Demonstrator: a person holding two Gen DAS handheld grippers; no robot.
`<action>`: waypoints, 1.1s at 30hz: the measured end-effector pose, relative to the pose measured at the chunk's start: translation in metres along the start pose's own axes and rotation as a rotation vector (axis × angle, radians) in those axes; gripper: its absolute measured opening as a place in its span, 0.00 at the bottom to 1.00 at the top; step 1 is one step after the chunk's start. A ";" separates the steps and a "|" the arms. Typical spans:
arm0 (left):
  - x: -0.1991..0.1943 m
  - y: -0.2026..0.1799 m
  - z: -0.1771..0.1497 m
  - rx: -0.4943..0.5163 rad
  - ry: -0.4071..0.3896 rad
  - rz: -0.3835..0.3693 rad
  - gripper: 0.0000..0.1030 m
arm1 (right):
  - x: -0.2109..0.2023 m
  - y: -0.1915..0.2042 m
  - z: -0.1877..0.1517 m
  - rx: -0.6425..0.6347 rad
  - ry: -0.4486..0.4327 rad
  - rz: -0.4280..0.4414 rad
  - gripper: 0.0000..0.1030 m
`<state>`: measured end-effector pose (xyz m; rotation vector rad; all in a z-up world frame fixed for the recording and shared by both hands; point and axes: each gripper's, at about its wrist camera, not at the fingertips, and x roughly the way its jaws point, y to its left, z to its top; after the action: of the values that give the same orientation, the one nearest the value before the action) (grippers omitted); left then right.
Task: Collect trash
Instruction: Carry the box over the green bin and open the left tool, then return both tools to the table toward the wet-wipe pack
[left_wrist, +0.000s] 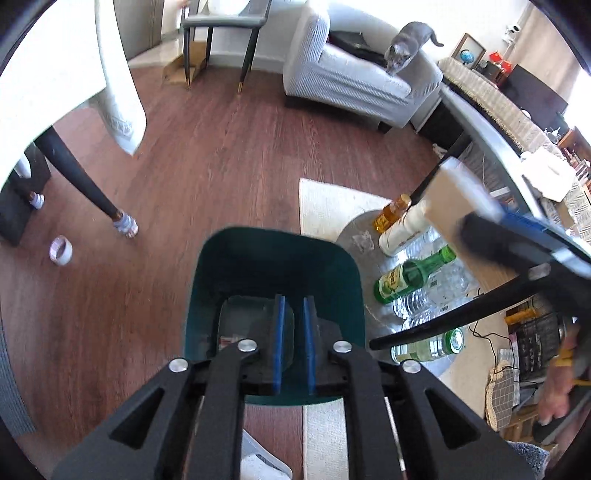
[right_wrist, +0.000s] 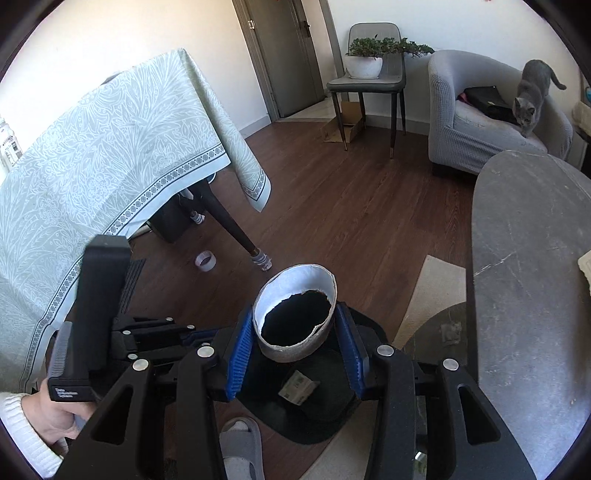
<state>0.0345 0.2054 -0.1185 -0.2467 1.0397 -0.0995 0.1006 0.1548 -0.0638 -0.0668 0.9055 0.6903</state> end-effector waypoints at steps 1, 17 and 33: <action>-0.006 -0.001 0.001 0.005 -0.017 0.002 0.14 | 0.004 0.000 -0.001 0.002 0.008 0.001 0.43; -0.093 -0.019 0.023 0.016 -0.246 0.001 0.20 | 0.054 0.001 -0.017 0.027 0.130 -0.007 0.43; -0.152 -0.055 0.024 0.021 -0.391 -0.088 0.30 | 0.116 0.009 -0.055 -0.003 0.282 -0.049 0.46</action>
<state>-0.0197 0.1860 0.0343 -0.2799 0.6388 -0.1360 0.1057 0.2039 -0.1826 -0.1925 1.1694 0.6461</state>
